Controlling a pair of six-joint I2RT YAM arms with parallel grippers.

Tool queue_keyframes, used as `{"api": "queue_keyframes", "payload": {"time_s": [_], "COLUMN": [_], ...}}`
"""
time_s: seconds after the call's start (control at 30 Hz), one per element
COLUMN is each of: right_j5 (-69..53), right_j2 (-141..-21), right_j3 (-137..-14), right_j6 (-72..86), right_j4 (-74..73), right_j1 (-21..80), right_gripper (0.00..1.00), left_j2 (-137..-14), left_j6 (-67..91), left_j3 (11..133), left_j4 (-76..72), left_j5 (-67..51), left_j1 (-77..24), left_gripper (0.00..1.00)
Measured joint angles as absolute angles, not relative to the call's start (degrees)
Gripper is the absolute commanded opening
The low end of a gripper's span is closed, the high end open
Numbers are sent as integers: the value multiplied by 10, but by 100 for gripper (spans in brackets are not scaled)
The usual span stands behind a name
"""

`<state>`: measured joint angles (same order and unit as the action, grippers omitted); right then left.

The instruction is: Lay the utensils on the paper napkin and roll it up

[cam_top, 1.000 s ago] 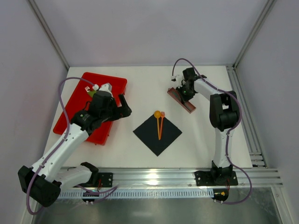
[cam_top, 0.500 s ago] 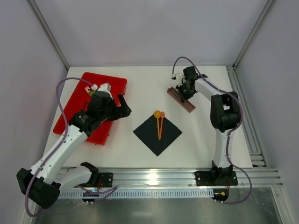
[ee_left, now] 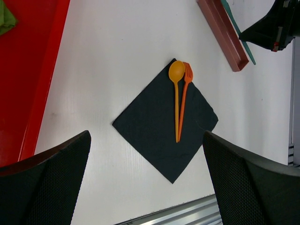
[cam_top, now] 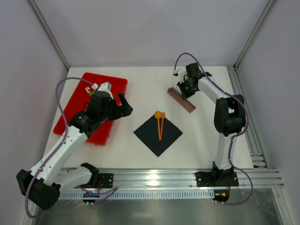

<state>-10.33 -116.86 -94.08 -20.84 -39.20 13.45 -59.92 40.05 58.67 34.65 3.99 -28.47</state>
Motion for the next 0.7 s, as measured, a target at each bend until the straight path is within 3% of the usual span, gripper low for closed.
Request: {"api": "queue_keyframes", "payload": {"time_s": [0.3,0.7], "right_j5": [-90,99], "right_j2": [-1108,-991], "right_j3": [-927,-728], "right_j6": [-113,234], "right_j4": [-388,-282], "right_j1": [156,445], "right_gripper": [4,4], "left_j2": [-631,-663], "left_j6": [395,374], "left_j3": [588,595], "left_j4": [328,329], "left_j5": [48,49], "left_j1": [-285,-285], "left_gripper": [100,100]}}
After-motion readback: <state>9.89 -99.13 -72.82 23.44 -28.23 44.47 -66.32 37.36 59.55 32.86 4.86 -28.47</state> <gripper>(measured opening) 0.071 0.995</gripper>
